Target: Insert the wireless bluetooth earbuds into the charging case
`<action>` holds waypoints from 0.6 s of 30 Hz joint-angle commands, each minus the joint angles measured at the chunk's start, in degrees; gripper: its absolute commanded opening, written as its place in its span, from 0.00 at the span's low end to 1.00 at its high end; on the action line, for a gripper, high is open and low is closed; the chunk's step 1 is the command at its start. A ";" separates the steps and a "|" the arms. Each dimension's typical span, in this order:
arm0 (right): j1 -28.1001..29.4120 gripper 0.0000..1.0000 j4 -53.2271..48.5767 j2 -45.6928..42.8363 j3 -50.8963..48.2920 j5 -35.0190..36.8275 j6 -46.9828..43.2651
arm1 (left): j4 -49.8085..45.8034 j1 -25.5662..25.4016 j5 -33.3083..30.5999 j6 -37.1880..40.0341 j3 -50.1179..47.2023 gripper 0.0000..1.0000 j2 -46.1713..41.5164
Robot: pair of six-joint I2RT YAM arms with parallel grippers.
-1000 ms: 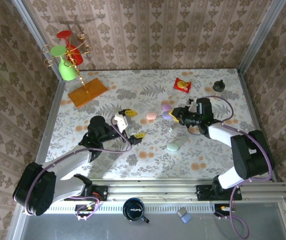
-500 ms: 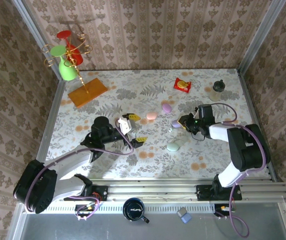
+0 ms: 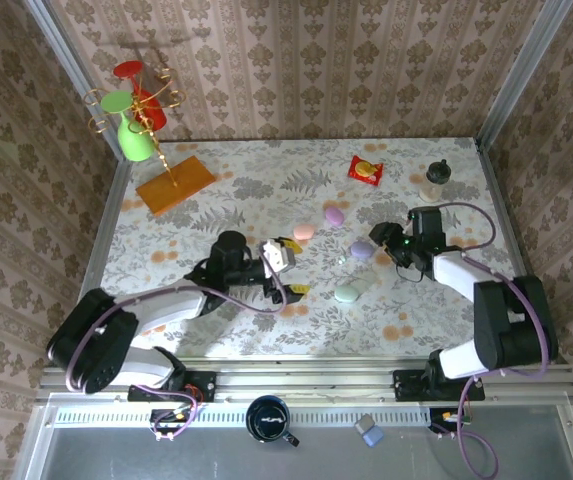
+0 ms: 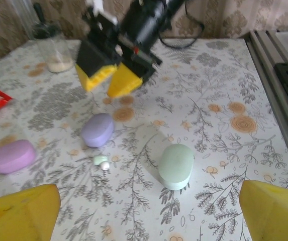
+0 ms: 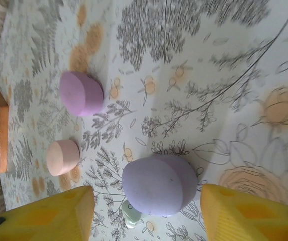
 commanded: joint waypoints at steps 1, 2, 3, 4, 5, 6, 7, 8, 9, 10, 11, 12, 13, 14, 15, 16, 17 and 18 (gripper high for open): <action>-1.40 0.60 -6.83 -5.68 0.01 4.80 -3.93 | 0.81 -2.44 -0.82 1.98 2.91 0.91 5.75; -1.70 0.61 -7.95 -7.21 0.05 5.59 -4.62 | 0.84 -3.28 -1.31 2.26 3.85 0.91 7.93; -1.86 0.61 -8.96 -8.51 0.19 6.23 -5.32 | 1.20 -4.28 -1.70 2.49 4.83 0.91 10.13; -1.91 0.61 -9.87 -9.53 0.27 6.76 -5.87 | 1.44 -5.05 -1.72 2.65 5.67 0.91 12.04; -1.99 0.61 -10.72 -10.49 0.36 7.26 -6.46 | 1.86 -5.86 -1.72 2.94 6.56 0.91 14.11; -2.08 0.61 -11.13 -11.42 0.28 7.54 -6.81 | 2.65 -6.61 -3.50 2.86 7.40 0.91 16.28; -2.13 0.61 -11.39 -12.05 0.19 7.70 -7.08 | 3.27 -7.09 -3.56 2.87 8.01 0.91 17.97; -2.21 0.61 -11.47 -12.68 0.05 7.86 -7.19 | 4.51 -7.49 -3.56 2.54 8.58 0.91 19.84; -2.34 0.61 -11.58 -13.13 -0.08 7.93 -7.27 | 5.70 -7.71 -3.44 2.10 9.10 0.91 21.65; -2.41 0.61 -11.63 -13.41 -0.16 7.91 -7.43 | 6.85 -7.87 -3.27 1.90 9.54 0.91 23.20; -2.44 0.61 -11.78 -13.63 -0.24 7.72 -7.63 | 8.09 -7.92 -3.29 1.57 10.06 0.91 24.94; -2.47 0.61 -11.81 -13.80 -0.26 7.43 -7.92 | 9.12 -7.91 -3.30 1.46 10.68 0.91 26.65; -2.52 0.61 -12.09 -13.86 -0.26 7.15 -8.23 | 10.15 -7.90 -3.34 1.45 10.98 0.91 28.06; -2.47 0.61 -12.40 -13.93 -0.26 6.81 -8.48 | 12.02 -7.91 -3.47 1.29 11.25 0.91 29.80; -2.52 0.61 -12.32 -13.99 -0.41 6.72 -8.60 | 12.88 -7.90 -2.99 1.36 11.71 0.90 31.19; -2.55 0.61 -12.22 -13.95 -0.50 6.73 -8.59 | 13.38 -7.94 -2.53 1.69 12.05 0.90 32.42; -2.55 0.60 -12.06 -13.91 -0.67 6.63 -8.59 | 14.60 -7.92 -1.80 1.74 12.37 0.89 33.73; -2.70 0.60 -11.78 -13.82 -0.78 6.51 -8.59 | 15.83 -7.94 -0.38 1.77 12.53 0.87 35.12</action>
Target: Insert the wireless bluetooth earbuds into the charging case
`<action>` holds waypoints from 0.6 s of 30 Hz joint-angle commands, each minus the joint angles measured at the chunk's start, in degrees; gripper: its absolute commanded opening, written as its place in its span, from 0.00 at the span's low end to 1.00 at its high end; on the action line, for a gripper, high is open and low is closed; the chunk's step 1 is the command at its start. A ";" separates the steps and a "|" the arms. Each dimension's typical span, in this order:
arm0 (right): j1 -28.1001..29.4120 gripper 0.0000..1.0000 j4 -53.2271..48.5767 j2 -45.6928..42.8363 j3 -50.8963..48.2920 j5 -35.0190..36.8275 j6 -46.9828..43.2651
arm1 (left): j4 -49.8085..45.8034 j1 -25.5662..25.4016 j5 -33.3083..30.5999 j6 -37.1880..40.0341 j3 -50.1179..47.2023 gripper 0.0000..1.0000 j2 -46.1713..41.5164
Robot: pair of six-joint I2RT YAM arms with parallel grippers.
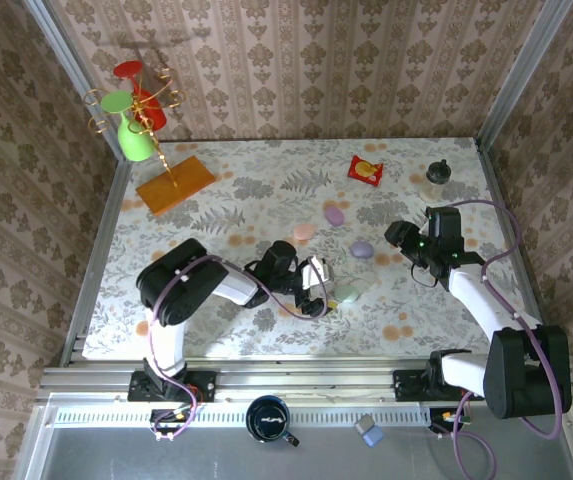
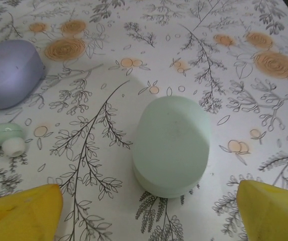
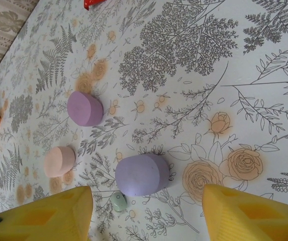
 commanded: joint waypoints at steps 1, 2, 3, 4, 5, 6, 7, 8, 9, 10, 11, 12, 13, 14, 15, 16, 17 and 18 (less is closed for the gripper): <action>-0.47 0.60 -0.82 -0.93 -0.81 0.64 -1.51 | 6.63 -0.18 2.92 0.72 1.57 0.86 3.55; -0.55 0.60 -0.71 -0.84 -0.83 0.48 -1.57 | 8.01 -0.25 2.90 0.50 1.58 0.83 4.49; -0.56 0.60 -0.72 -0.67 -0.83 0.38 -1.60 | 9.40 -0.30 3.07 0.43 1.46 0.80 5.21; -0.55 0.60 -0.62 -0.62 -0.82 0.38 -1.69 | 10.50 -0.34 3.17 0.37 1.37 0.78 5.74; -0.56 0.60 -0.57 -0.57 -0.89 0.21 -1.69 | 11.43 -0.45 3.31 0.39 1.31 0.76 6.14; -0.56 0.60 -0.47 -0.50 -0.91 0.12 -1.78 | 12.08 -0.48 3.65 0.30 1.31 0.74 6.51; -0.57 0.60 -0.38 -0.49 -1.00 0.11 -1.77 | 12.42 -0.53 3.76 0.14 1.43 0.73 6.78; -0.56 0.60 -0.29 -0.38 -1.14 0.11 -1.78 | 12.83 -0.65 4.05 -0.04 1.50 0.71 7.09; -0.62 0.60 -0.16 -0.26 -1.22 0.03 -1.77 | 12.97 -0.71 4.26 -0.10 1.65 0.70 7.36; -0.69 0.60 -0.11 -0.09 -1.22 -0.06 -1.76 | 13.08 -0.81 4.53 -0.10 1.78 0.70 7.56; -0.65 0.60 -0.07 -0.05 -1.23 -0.17 -1.70 | 13.10 -0.78 4.87 -0.19 1.98 0.68 7.82; -0.65 0.60 0.09 0.02 -1.28 -0.30 -1.69 | 13.11 -0.88 5.15 -0.07 2.14 0.67 7.98; -0.65 0.60 0.15 0.04 -1.42 -0.41 -1.69 | 13.24 -0.91 5.56 0.03 2.23 0.65 8.14; -0.64 0.60 0.17 0.04 -1.44 -0.41 -1.69 | 13.44 -0.87 5.84 -0.08 2.31 0.64 8.25; -0.65 0.60 0.29 0.01 -1.48 -0.34 -1.77 | 13.55 -0.87 6.11 -0.10 2.38 0.64 8.33; -0.65 0.60 0.28 0.13 -1.53 -0.41 -1.77 | 13.62 -0.87 6.39 -0.18 2.48 0.64 8.38; -0.63 0.60 0.30 0.21 -1.46 -0.44 -1.77 | 13.70 -0.87 6.56 -0.26 2.58 0.63 8.46; -0.67 0.60 0.24 0.33 -1.52 -0.41 -1.77 | 13.88 -0.89 6.63 -0.35 2.71 0.63 8.53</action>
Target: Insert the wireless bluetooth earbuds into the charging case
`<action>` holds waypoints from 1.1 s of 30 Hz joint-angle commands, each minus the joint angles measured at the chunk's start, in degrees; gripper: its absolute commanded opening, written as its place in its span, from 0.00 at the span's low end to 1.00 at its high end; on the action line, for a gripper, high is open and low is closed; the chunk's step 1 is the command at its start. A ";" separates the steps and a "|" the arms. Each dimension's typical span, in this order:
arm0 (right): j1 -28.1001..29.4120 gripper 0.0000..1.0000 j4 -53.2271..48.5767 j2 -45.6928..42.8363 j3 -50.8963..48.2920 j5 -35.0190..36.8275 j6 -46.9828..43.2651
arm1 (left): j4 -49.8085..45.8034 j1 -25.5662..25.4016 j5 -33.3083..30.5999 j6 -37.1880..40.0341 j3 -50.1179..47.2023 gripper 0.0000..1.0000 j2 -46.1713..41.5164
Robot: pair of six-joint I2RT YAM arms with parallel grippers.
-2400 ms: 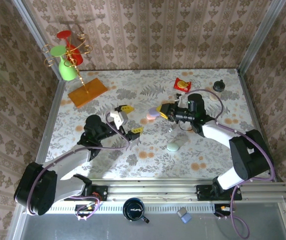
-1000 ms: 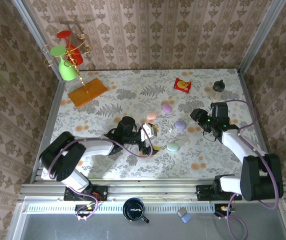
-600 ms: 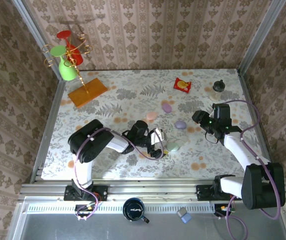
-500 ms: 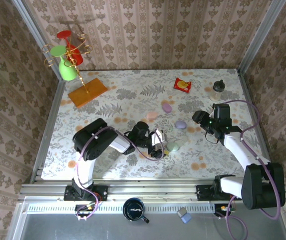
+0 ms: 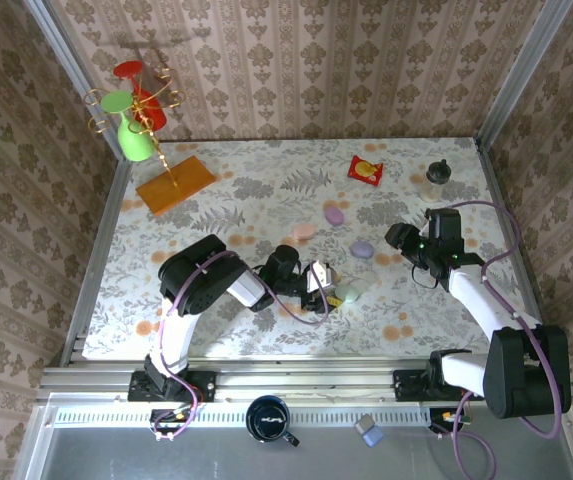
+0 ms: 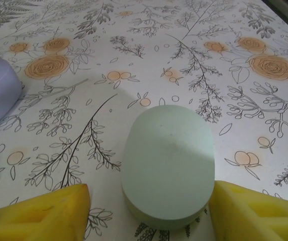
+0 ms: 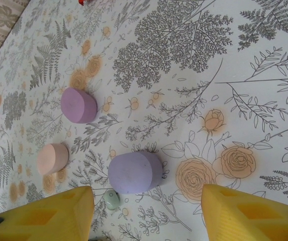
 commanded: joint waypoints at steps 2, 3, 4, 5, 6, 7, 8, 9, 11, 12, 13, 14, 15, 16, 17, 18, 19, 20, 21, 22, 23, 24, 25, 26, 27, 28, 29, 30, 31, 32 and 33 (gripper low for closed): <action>-0.33 0.60 0.40 0.26 -0.95 -0.44 -0.57 | 2.36 -0.56 2.85 -0.71 1.56 0.62 1.10; -0.34 0.60 0.45 0.31 -0.99 -0.44 -0.55 | 2.59 -0.63 2.89 -0.83 1.68 0.61 1.27; -0.34 0.60 0.48 0.33 -1.02 -0.44 -0.56 | 3.01 -0.68 2.90 -1.14 1.69 0.59 1.54; -0.35 0.60 0.53 0.39 -1.07 -0.44 -0.55 | 3.51 -0.71 3.15 -1.44 1.69 0.57 1.63; -0.34 0.60 0.49 0.33 -1.15 -0.44 -0.57 | 3.95 -0.74 3.25 -1.75 1.69 0.55 1.78; -0.34 0.59 0.47 0.35 -1.11 -0.60 -0.57 | 4.55 -0.70 3.35 -2.18 1.68 0.51 1.97; -0.34 0.59 0.35 0.34 -1.08 -0.80 -0.57 | 4.81 -0.78 3.47 -2.32 1.60 0.48 1.98; -0.34 0.60 0.24 0.31 -1.03 -0.92 -0.57 | 4.91 -0.70 3.45 -2.42 1.51 0.46 1.94; -0.43 0.59 0.15 0.05 -0.99 -1.12 -0.65 | 4.93 -0.71 3.46 -2.52 1.34 0.45 1.72; -0.42 0.59 -0.02 -0.05 -0.90 -1.16 -0.74 | 4.91 -0.72 3.50 -2.51 1.25 0.45 1.64; -0.43 0.59 -0.26 -0.13 -0.77 -1.16 -0.83 | 4.96 -0.76 3.43 -2.43 1.10 0.43 1.55; -0.43 0.59 -0.39 -0.20 -0.59 -1.31 -0.91 | 4.93 -0.62 3.29 -2.36 0.93 0.41 1.31; -0.43 0.59 -0.55 -0.34 -0.52 -1.40 -0.92 | 5.11 -0.65 2.95 -2.42 0.59 0.40 0.99; -0.43 0.59 -0.66 -0.54 -0.45 -1.68 -0.84 | 5.58 -0.55 2.53 -2.50 0.03 0.40 0.40; -0.43 0.60 -0.56 -0.65 -0.46 -2.14 -0.84 | 6.06 -0.45 2.33 -2.72 -0.49 0.40 -0.37; -0.43 0.59 -0.40 -0.81 -0.41 -2.88 -0.88 | 6.44 -0.36 2.24 -2.95 -0.96 0.40 -1.15; -0.43 0.59 -0.17 -0.99 -0.49 -4.12 -0.84 | 6.60 -0.12 2.40 -3.27 -1.48 0.39 -2.01; -0.43 0.59 0.68 -1.16 -0.67 -6.02 -0.99 | 6.71 0.19 2.85 -3.61 -1.96 0.40 -2.88; -0.43 0.59 1.25 -1.19 -0.68 -7.87 -1.16 | 6.93 0.51 3.21 -3.92 -2.43 0.40 -3.50; -0.43 0.59 1.78 -0.97 -0.66 -10.32 -1.37 | 7.26 0.98 3.26 -4.40 -2.99 0.39 -4.41; -0.36 0.59 2.25 -0.63 -0.40 -13.32 -1.92 | 7.82 1.50 3.27 -5.00 -3.74 0.39 -5.37; -0.36 0.59 2.91 -0.26 -0.22 -16.15 -1.89 | 8.50 2.11 3.29 -5.67 -4.36 0.39 -6.35; -0.36 0.59 4.15 0.23 -0.22 -19.55 -1.45 | 9.44 2.78 3.19 -6.40 -5.22 0.39 -7.59; -0.21 0.59 5.40 0.75 -0.26 -22.52 -0.82 | 10.43 3.44 3.23 -7.32 -6.02 0.39 -8.74; -0.04 0.59 6.63 1.11 -0.32 -24.84 0.06 | 11.49 4.17 3.35 -8.45 -6.58 0.40 -9.80; 0.28 0.59 8.15 1.48 -0.51 -27.01 1.25 | 13.10 5.12 3.89 -9.93 -7.20 0.40 -10.67; 0.80 0.59 9.80 1.68 -0.76 -29.04 2.50 | 15.04 6.09 4.28 -11.59 -7.88 0.40 -11.40; 1.41 0.59 11.07 1.79 -0.85 -30.33 3.48 | 16.64 7.05 4.61 -13.08 -8.45 0.40 -12.07; 2.24 0.60 12.32 1.90 -0.85 -31.23 4.56 | 18.21 8.06 5.18 -14.50 -8.98 0.40 -12.74; 3.16 0.61 13.24 2.06 -0.74 -31.74 5.67 | 18.92 8.78 5.49 -15.38 -9.37 0.39 -13.70; 3.98 0.61 14.07 2.22 -0.67 -32.13 6.57 | 18.61 9.39 5.33 -15.83 -9.51 0.39 -14.65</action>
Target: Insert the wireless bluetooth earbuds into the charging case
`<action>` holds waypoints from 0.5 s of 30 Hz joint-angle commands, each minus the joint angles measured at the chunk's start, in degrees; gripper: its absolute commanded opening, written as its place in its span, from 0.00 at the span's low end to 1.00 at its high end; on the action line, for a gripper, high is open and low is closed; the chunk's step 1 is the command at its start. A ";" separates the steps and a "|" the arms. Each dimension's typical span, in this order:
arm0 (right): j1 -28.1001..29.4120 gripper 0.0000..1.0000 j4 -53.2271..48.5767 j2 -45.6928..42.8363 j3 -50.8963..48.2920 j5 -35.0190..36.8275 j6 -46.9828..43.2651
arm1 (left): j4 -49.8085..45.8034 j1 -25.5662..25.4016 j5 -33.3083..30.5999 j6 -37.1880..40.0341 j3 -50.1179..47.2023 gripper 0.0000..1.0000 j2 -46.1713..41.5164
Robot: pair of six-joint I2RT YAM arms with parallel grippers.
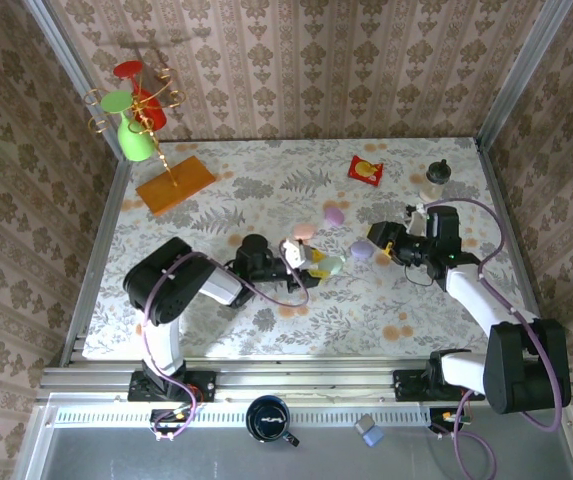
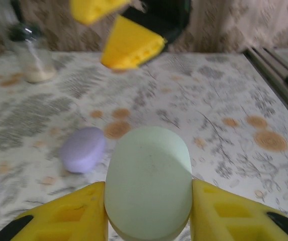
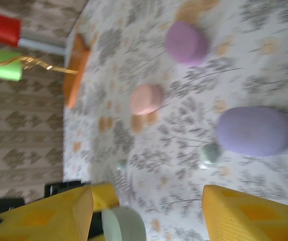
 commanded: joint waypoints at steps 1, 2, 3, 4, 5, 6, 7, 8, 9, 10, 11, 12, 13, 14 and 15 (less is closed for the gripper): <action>2.84 0.62 6.12 0.87 0.14 -7.69 4.58 | 5.47 2.04 1.93 -4.87 -1.57 0.39 -3.72; 3.77 0.63 7.23 1.35 0.21 -8.09 5.68 | 5.55 2.50 1.69 -4.74 -1.89 0.39 -4.76; 4.75 0.63 8.56 1.74 0.31 -8.29 6.89 | 5.51 2.99 1.55 -4.83 -2.08 0.39 -5.49; 5.96 0.64 10.29 2.30 0.37 -8.58 8.32 | 5.53 3.31 1.55 -4.94 -2.18 0.39 -6.39; 7.22 0.64 11.83 3.00 0.71 -9.03 9.27 | 5.48 3.68 1.55 -4.94 -2.31 0.39 -7.07; 8.29 0.65 12.58 3.71 1.16 -9.36 9.83 | 5.44 3.88 1.60 -4.94 -2.35 0.39 -7.64; 9.38 0.65 13.11 4.52 1.84 -9.65 10.27 | 5.47 4.04 1.49 -4.86 -2.35 0.39 -8.12; 10.31 0.65 13.65 5.19 2.34 -9.79 10.72 | 5.47 4.22 1.51 -4.77 -2.35 0.39 -8.55; 10.96 0.65 14.32 5.78 2.70 -9.72 11.16 | 5.47 4.33 1.51 -4.77 -2.35 0.39 -8.84; 11.51 0.65 15.27 6.32 3.06 -9.76 11.69 | 5.44 4.30 1.51 -4.78 -2.35 0.39 -9.12; 12.25 0.64 15.99 6.99 3.48 -9.71 12.06 | 5.38 4.30 1.51 -4.81 -2.35 0.39 -9.26; 12.74 0.64 16.45 7.53 3.85 -9.72 12.28 | 5.42 4.37 1.52 -4.79 -2.29 0.39 -9.24; 13.34 0.64 16.69 8.30 4.36 -9.71 12.48 | 5.38 4.37 1.67 -4.85 -2.19 0.39 -9.21; 14.00 0.63 17.15 9.10 4.80 -9.87 12.70 | 5.44 4.36 1.86 -4.94 -2.09 0.39 -9.14; 14.45 0.62 17.45 9.55 5.17 -10.25 12.82 | 5.47 4.29 1.79 -4.95 -2.05 0.39 -8.97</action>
